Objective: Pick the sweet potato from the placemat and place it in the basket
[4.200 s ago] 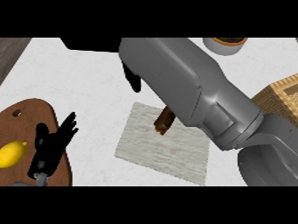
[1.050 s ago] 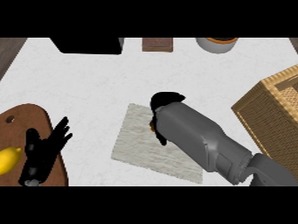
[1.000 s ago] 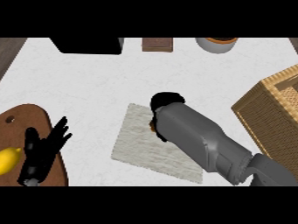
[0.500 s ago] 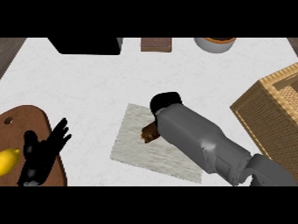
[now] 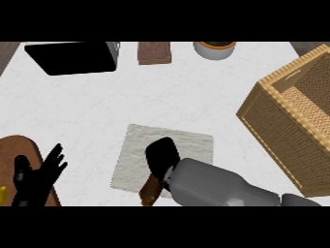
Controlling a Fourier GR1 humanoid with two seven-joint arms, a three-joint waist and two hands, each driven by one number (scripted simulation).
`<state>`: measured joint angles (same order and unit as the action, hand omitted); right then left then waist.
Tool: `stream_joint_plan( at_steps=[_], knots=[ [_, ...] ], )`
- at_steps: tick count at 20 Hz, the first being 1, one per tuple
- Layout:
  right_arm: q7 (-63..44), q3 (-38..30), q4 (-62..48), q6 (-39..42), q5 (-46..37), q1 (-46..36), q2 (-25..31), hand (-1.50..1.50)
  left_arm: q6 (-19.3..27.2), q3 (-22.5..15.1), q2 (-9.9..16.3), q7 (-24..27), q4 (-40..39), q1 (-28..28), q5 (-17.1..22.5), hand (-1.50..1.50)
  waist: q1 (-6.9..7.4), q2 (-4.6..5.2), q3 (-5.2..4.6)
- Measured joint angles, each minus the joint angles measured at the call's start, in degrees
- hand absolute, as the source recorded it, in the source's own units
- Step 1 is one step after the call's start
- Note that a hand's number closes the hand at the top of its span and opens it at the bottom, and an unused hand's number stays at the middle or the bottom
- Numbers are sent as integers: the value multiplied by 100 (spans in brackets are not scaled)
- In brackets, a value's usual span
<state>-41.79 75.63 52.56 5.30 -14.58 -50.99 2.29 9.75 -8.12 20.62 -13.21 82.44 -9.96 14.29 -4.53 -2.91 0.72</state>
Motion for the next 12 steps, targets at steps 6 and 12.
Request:
stream_joint_plan(
  at_steps=[6,12],
  knots=[
    [495,167,1551,-1266,-520,623,728,150,48,148,60,2,148,-332,88,0,-330,-59,17],
    [1000,-846,3265,-2675,-243,1233,1184,150,104,296,84,47,298,-607,170,0,-582,-28,41]
  ],
)
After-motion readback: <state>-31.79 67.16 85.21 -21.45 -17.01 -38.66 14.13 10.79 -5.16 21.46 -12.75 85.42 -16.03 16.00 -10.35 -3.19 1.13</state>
